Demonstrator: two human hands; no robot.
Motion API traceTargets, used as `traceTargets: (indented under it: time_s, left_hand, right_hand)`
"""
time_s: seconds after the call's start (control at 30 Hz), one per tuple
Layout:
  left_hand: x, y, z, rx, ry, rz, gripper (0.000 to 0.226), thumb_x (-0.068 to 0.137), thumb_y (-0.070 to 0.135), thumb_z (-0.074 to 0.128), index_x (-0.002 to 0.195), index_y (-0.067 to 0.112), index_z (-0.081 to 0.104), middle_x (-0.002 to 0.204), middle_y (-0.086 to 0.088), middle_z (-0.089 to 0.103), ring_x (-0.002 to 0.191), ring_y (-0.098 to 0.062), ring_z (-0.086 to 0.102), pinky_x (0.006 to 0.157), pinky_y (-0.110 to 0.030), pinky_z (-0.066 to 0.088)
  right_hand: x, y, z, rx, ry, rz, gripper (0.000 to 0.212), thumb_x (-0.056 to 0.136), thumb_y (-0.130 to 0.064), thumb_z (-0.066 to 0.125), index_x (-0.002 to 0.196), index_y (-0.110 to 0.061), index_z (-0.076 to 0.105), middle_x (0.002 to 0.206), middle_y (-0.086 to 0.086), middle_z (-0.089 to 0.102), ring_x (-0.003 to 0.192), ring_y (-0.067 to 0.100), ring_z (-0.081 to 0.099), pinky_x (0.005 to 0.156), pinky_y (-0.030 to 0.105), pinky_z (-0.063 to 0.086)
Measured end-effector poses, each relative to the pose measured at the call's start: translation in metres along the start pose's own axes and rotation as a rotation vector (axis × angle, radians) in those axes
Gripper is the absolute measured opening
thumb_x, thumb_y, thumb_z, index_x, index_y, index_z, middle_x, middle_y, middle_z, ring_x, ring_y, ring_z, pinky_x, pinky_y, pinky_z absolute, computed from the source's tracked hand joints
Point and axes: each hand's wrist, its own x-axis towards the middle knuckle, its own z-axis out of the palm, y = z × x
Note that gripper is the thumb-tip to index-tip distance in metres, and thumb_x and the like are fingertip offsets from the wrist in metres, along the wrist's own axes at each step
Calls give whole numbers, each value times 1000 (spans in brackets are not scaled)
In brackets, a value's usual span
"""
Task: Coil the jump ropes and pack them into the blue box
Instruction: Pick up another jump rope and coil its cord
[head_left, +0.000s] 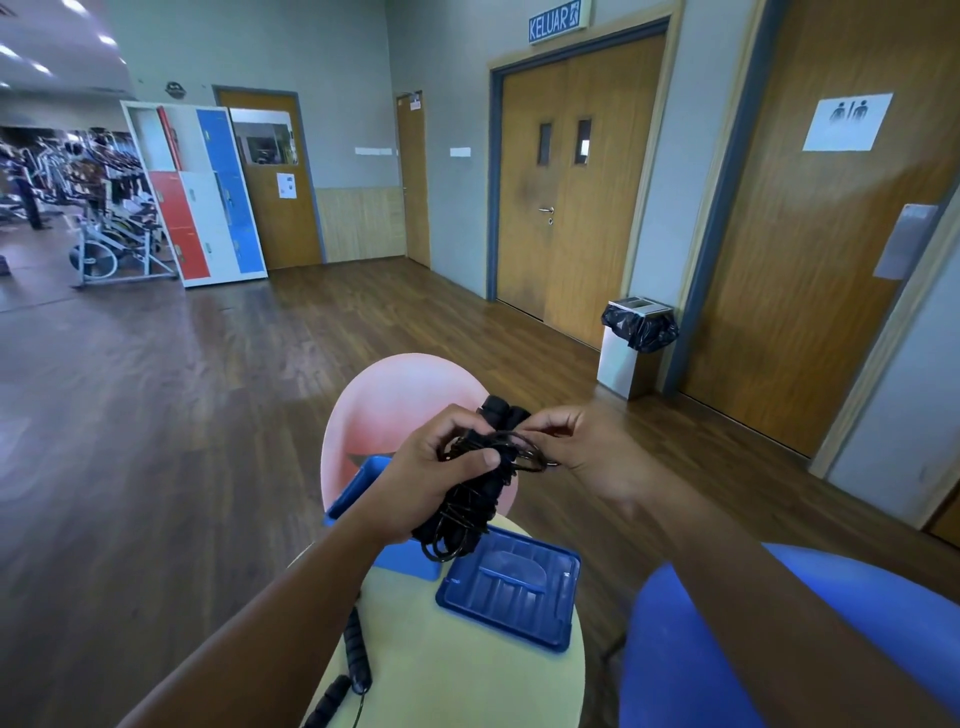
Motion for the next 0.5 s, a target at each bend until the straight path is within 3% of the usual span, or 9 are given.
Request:
traceTargets:
  time_s: [0.1,0.17,0.33,0.43,0.5]
  left_hand:
    - [-1,0,0,-17,8,13,22,81,18,80,91,19,61,89,-11,71,77,-33,67,68,-44,59]
    - [-1,0,2,-46,-2,14,25,85,9,78,93,12,55,86,-14,70,74,-35,65,65,-44,58]
    - [-4,4,1,-76,34,-6,27,78,22,81,89,19,57,91,-14,68,75,-34,66,65,-45,59]
    - [-6,7,5,-89,2,-10,29,85,12,79,94,12,51,86,-15,69,71,-33,67,62,-43,59]
    - [-4,9,9,-82,-12,-18,26,85,12,78,93,14,54,90,-19,69,75,-35,68,63,-43,60]
  right_hand:
    - [5,-1,0,2,83,-69,9,86,-3,69,94,-6,74,84,15,72,67,9,65,63,20,53]
    - [6,-5,-5,-23,99,-100,13,83,1,72,93,-7,74,79,10,72,64,6,65,63,19,53]
    - [4,-14,-25,-87,38,-123,16,82,-1,73,93,-12,75,82,-3,76,78,8,69,76,21,54]
    - [6,-13,-25,-314,103,-173,15,87,-12,71,95,-24,72,78,-16,73,76,0,65,74,16,48]
    - [9,-13,-20,-533,159,-238,18,93,-18,65,108,-28,67,83,-17,68,82,-1,63,74,17,47]
